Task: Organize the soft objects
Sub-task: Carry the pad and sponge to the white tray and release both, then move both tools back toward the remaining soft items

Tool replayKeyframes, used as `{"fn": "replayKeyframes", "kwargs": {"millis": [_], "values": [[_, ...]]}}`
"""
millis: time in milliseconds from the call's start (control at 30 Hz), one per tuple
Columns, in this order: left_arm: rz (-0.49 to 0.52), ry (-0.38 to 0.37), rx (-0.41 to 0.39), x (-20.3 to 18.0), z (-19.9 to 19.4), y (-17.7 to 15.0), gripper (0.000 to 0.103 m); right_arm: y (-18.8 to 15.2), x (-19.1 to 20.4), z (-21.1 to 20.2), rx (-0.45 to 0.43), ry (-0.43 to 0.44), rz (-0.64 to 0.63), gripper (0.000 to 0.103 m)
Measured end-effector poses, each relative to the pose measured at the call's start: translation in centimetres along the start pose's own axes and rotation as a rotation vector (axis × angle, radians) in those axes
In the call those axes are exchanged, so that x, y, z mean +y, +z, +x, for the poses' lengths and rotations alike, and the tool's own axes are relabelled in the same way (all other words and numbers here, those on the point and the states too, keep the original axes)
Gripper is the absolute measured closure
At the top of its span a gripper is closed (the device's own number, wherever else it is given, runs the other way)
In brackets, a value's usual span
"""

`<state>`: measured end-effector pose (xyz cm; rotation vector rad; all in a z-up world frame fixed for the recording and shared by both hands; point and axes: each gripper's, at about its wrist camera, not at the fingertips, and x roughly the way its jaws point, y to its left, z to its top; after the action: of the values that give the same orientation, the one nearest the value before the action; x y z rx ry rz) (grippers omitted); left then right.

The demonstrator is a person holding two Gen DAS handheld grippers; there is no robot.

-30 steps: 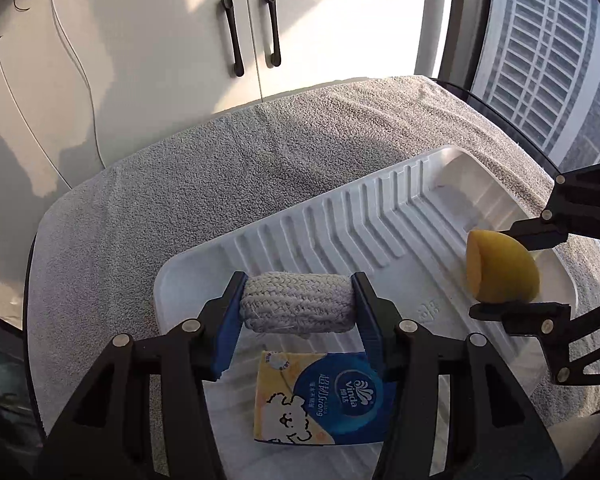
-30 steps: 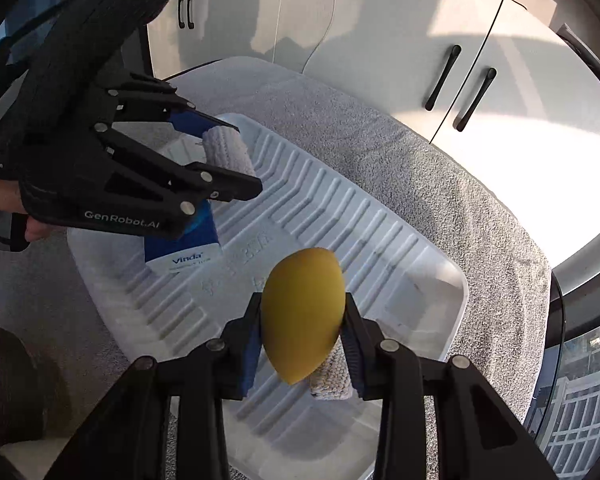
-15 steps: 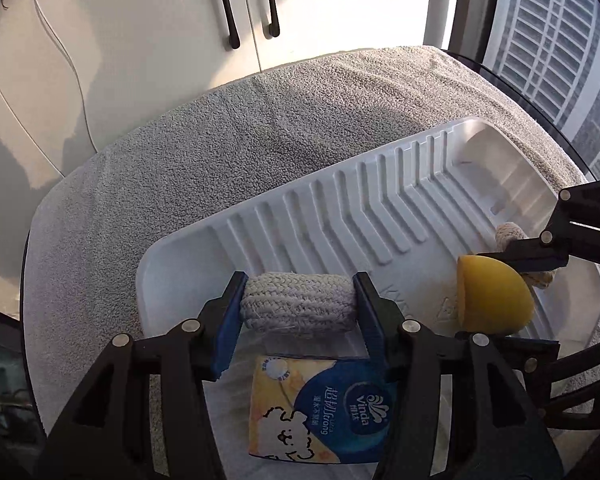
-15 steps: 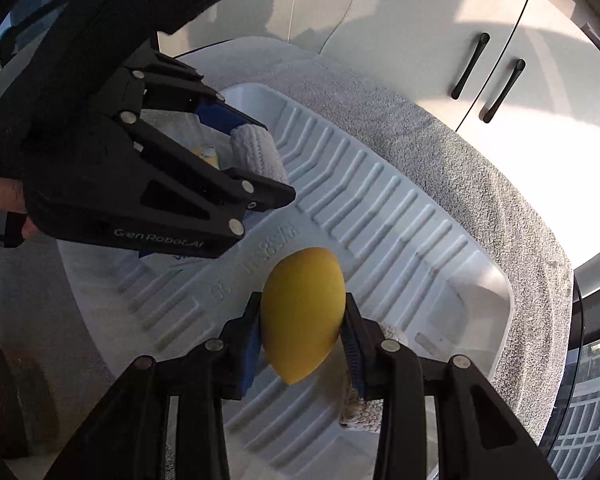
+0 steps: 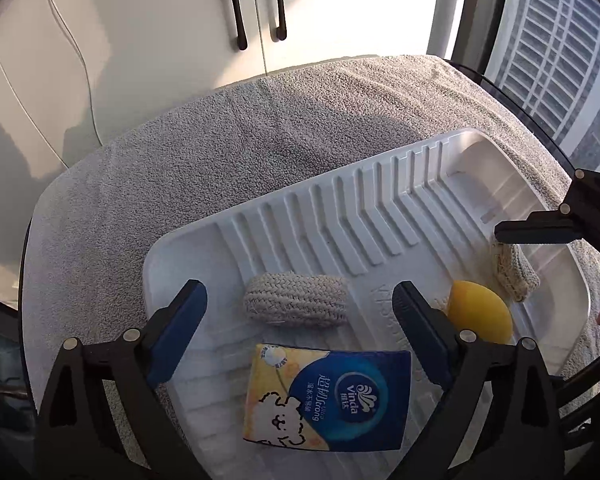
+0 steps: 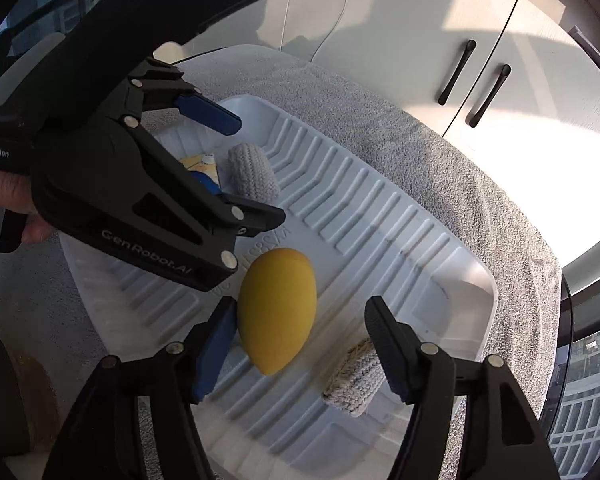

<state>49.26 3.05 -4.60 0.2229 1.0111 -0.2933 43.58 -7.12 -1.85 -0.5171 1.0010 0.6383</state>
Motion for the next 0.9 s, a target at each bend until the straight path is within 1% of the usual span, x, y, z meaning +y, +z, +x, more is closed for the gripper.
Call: {"fn": "replayKeyframes", "kwargs": {"millis": [33,167,267,333,400,500,533,667,767,900], "values": [[-0.005,-0.003,-0.008,0.1,-0.3,0.1,0.000,0.0,-0.1,-0.4,-0.012,-0.001,0.001,0.025],[-0.050,-0.012,-0.037,0.9,-1.4,0.1,0.000,-0.2,-0.3,-1.7,-0.041,-0.011,0.006,0.021],[-0.099,-0.024,-0.079,1.9,-2.4,0.0,0.000,-0.3,-0.5,-2.3,-0.043,-0.021,0.020,0.018],[-0.130,-0.028,-0.107,2.4,-3.2,-0.2,0.000,-0.5,-0.6,-2.8,-0.047,-0.027,0.030,0.014],[-0.141,-0.024,-0.134,2.7,-4.1,-0.4,0.000,-0.7,-0.9,-3.2,-0.047,-0.031,0.039,0.009],[-0.149,-0.006,-0.185,3.0,-5.8,-1.0,0.000,-1.0,-1.6,-4.1,-0.062,-0.032,0.065,0.007],[-0.156,-0.003,-0.205,3.2,-6.5,-1.2,0.000,-1.2,-1.8,-4.5,-0.067,-0.035,0.079,0.004],[-0.194,0.018,-0.276,4.3,-9.9,-2.5,0.000,-2.0,-3.1,-6.4,-0.098,-0.044,0.139,0.000],[-0.217,0.033,-0.323,5.1,-12.5,-4.1,0.000,-3.0,-4.5,-8.2,-0.131,-0.069,0.185,0.000],[-0.240,0.039,-0.357,5.8,-15.5,-6.6,0.000,-4.6,-6.6,-10.8,-0.173,-0.101,0.282,0.000]]}}
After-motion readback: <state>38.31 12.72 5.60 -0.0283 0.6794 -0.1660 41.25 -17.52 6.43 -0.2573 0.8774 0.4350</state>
